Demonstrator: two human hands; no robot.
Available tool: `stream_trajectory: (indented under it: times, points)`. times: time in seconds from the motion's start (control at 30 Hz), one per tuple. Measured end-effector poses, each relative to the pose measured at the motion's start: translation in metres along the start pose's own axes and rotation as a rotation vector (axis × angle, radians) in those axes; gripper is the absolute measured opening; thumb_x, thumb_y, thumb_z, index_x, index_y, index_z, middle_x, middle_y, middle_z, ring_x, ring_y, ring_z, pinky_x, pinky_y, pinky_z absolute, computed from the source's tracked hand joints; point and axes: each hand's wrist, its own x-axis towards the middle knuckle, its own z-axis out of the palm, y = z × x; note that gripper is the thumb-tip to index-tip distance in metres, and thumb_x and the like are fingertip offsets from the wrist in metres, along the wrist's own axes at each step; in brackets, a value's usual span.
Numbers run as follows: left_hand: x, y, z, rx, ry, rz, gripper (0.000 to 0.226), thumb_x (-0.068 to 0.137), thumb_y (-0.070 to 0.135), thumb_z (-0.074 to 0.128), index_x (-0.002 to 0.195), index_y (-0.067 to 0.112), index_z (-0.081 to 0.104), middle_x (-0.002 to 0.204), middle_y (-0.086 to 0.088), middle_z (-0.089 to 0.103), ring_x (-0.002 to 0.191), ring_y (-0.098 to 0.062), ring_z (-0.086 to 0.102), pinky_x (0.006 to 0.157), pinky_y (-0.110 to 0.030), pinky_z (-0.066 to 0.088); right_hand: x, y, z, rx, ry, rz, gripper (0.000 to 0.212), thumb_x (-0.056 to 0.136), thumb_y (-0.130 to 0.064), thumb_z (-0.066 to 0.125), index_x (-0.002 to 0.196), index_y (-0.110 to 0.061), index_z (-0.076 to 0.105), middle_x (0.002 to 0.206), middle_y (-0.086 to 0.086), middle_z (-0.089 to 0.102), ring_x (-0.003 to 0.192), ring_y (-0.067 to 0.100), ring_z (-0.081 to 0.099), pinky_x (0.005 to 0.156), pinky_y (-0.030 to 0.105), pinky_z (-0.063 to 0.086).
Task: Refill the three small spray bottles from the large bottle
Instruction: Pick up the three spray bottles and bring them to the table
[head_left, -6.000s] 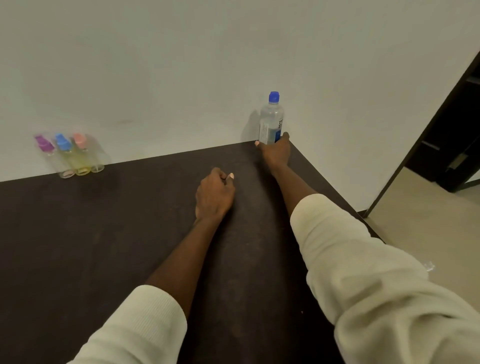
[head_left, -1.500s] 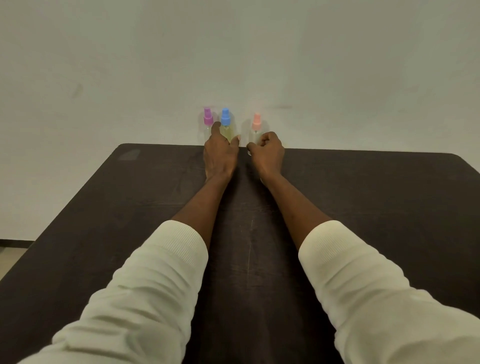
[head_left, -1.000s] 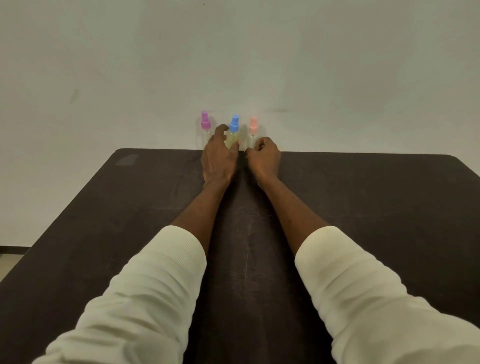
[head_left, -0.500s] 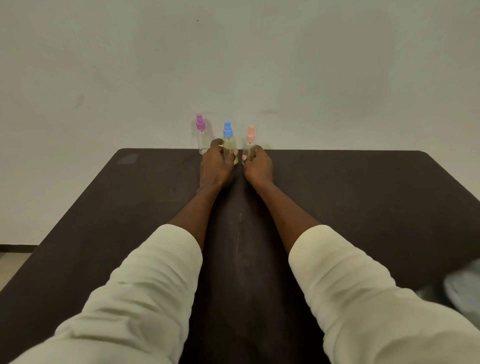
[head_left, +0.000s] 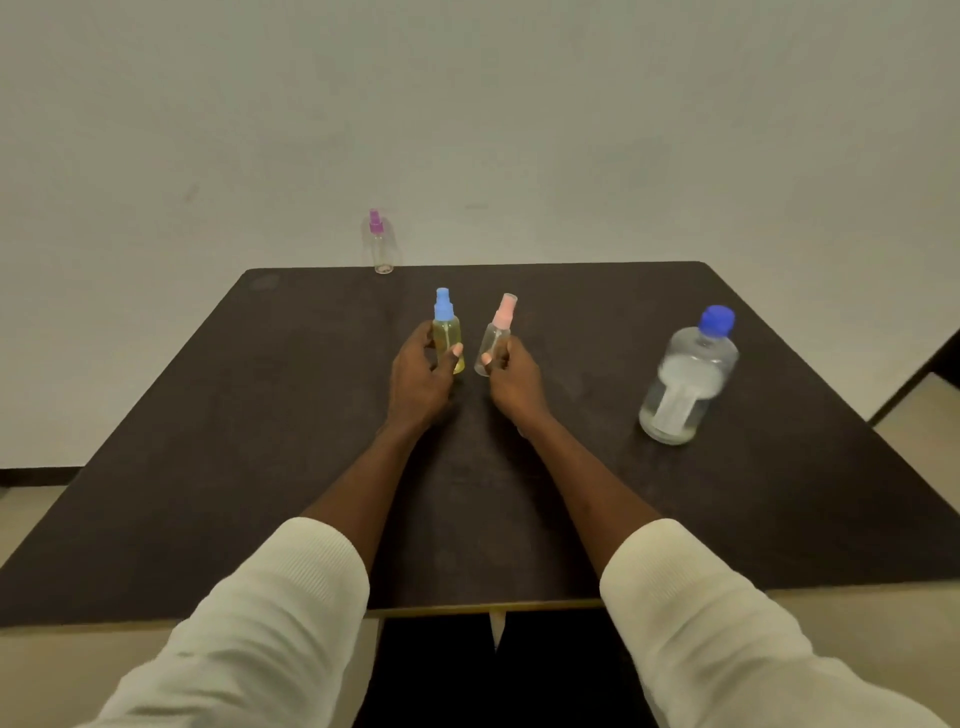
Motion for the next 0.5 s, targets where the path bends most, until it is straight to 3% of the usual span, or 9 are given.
stream_trajectory:
  times: [0.17,0.27,0.43,0.5]
  points:
    - [-0.051,0.024,0.009,-0.013,-0.088,0.025,0.036,0.098,0.032,0.061,0.133,0.027,0.052,0.110,0.013,0.062,0.099,-0.016,0.066,0.085,-0.047,0.058,-0.042,0.008,-0.030,-0.072,0.019,-0.041,0.021,0.100,-0.018,0.046,0.119,-0.015,0.054,0.108,0.000,0.061,0.095,0.013,0.059,0.067,0.019,0.042]
    - [-0.065,0.031,0.013,0.010,-0.120,0.023,0.041,0.097,0.035,0.061,0.135,0.026,0.050,0.116,0.007,0.063,0.097,-0.021,0.067,0.083,-0.050,0.059,-0.057,0.013,-0.044,-0.116,0.039,-0.075,0.021,0.100,-0.017,0.045,0.119,-0.015,0.053,0.110,0.002,0.061,0.095,0.015,0.060,0.073,0.024,0.046]
    - [-0.080,0.039,0.022,0.085,-0.140,0.088,0.043,0.098,0.034,0.061,0.137,0.019,0.051,0.125,0.001,0.064,0.105,-0.011,0.059,0.089,-0.031,0.047,-0.073,0.021,-0.059,-0.200,0.079,-0.087,0.032,0.096,-0.009,0.048,0.128,-0.014,0.051,0.114,0.002,0.060,0.100,0.016,0.058,0.079,0.026,0.043]
    - [-0.081,0.039,0.024,0.121,-0.149,0.098,0.045,0.097,0.035,0.061,0.138,0.018,0.051,0.129,0.000,0.063,0.111,-0.012,0.058,0.090,-0.029,0.042,-0.075,0.023,-0.062,-0.220,0.098,-0.081,0.033,0.095,-0.008,0.049,0.128,-0.013,0.051,0.116,0.004,0.060,0.102,0.019,0.058,0.080,0.028,0.044]
